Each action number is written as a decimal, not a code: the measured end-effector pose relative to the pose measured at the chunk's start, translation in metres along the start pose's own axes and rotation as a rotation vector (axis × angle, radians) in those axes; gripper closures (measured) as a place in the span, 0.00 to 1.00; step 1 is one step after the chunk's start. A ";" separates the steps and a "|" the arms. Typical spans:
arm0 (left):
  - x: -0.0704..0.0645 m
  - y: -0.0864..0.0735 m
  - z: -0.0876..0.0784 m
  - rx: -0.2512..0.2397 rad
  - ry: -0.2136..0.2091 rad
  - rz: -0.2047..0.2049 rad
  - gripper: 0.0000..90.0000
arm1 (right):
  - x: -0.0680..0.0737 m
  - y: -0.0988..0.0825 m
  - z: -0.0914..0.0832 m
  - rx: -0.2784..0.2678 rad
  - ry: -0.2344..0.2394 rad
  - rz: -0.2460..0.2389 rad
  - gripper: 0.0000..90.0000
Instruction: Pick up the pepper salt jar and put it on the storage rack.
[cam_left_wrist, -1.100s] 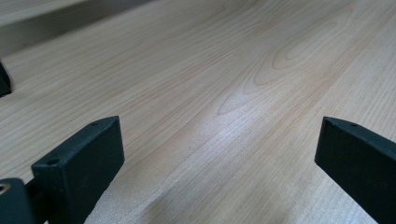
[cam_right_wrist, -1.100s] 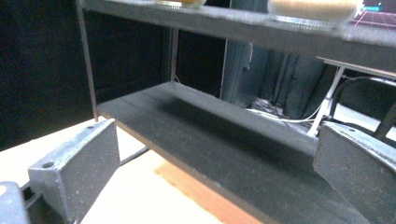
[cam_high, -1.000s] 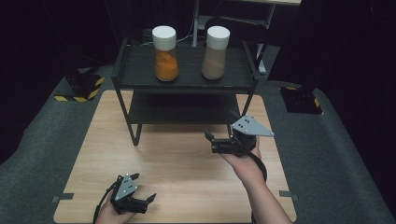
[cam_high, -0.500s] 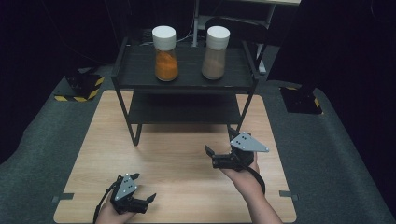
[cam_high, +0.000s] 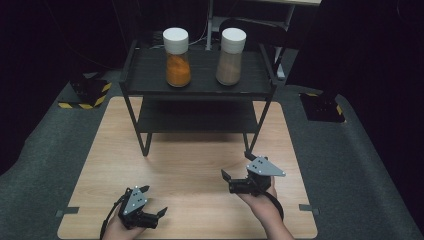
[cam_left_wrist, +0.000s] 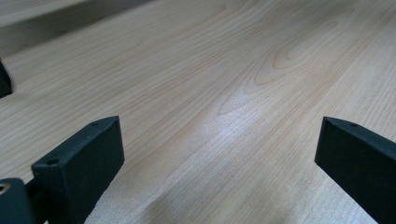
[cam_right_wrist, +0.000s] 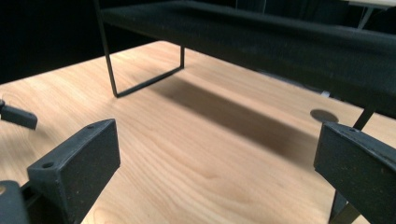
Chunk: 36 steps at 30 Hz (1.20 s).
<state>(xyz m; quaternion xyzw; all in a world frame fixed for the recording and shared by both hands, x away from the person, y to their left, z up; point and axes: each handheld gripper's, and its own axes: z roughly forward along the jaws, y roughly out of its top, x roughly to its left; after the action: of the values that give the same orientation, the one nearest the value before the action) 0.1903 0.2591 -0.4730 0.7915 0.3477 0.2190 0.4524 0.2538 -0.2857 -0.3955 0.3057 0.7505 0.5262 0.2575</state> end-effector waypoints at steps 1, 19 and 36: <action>0.000 0.000 0.000 0.000 0.000 0.000 0.02 | 0.000 -0.003 0.000 0.004 0.001 0.004 0.00; 0.000 0.001 0.000 0.004 0.002 0.003 0.02 | -0.003 -0.045 0.002 0.084 -0.014 0.048 0.00; -0.002 0.002 0.001 0.011 0.006 0.007 0.02 | 0.000 -0.074 0.004 0.159 -0.026 0.056 0.00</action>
<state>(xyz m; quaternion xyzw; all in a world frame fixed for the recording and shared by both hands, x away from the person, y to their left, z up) 0.1905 0.2566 -0.4717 0.7947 0.3473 0.2209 0.4460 0.2428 -0.3019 -0.4667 0.3528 0.7777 0.4679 0.2275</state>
